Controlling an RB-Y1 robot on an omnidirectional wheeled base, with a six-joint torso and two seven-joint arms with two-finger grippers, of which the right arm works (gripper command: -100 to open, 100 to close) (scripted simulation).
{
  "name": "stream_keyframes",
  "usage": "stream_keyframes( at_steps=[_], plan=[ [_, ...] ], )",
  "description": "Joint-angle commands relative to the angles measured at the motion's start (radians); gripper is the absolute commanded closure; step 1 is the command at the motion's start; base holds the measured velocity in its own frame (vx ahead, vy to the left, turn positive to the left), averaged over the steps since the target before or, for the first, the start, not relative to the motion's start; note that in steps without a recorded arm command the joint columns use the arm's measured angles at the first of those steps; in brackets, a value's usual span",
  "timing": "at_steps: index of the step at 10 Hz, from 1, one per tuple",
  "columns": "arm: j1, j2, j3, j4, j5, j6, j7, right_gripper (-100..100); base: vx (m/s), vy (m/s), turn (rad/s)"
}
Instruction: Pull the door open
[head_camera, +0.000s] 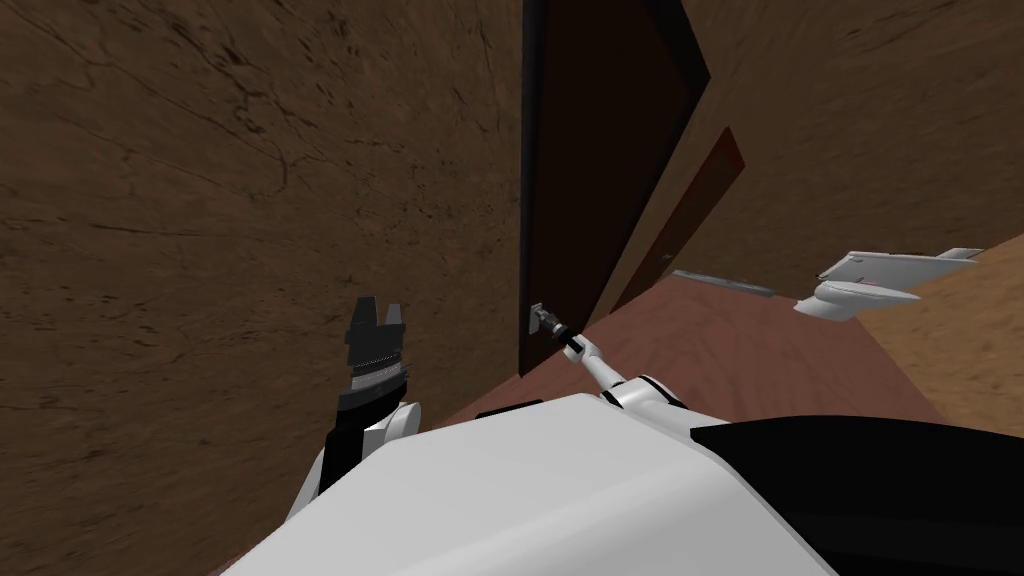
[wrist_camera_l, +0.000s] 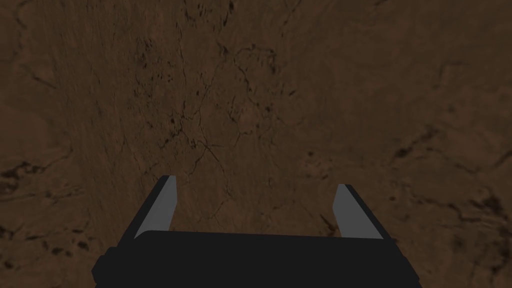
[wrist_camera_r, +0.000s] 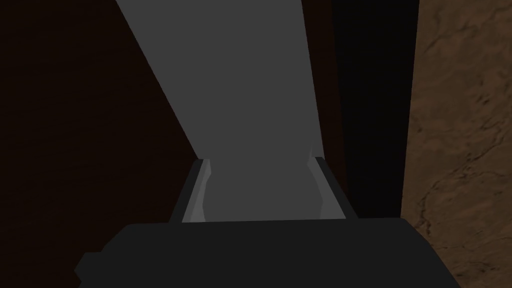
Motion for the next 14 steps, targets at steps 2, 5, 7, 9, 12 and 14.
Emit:
stream_keyframes(
  at_steps=[2, 5, 7, 9, 12, 14],
  plan=[
    [0.001, -0.002, -0.003, -0.008, -0.047, 0.009, -0.064, 100, -0.062, -0.071, 0.117],
    [-0.001, -0.001, -0.001, -0.007, -0.105, 0.019, -0.145, 100, -0.067, -0.076, 0.13],
    [-0.002, 0.0, 0.001, -0.007, -0.148, 0.026, -0.2, 100, -0.085, -0.089, 0.152],
    [-0.004, 0.002, 0.003, -0.007, -0.194, 0.033, -0.262, 100, -0.077, -0.082, 0.15],
    [-0.005, 0.003, 0.005, -0.006, -0.241, 0.041, -0.326, 100, -0.05, -0.054, 0.094],
    [-0.006, 0.004, 0.006, -0.006, -0.266, 0.045, -0.366, 100, -0.062, -0.069, 0.123]
  ],
)
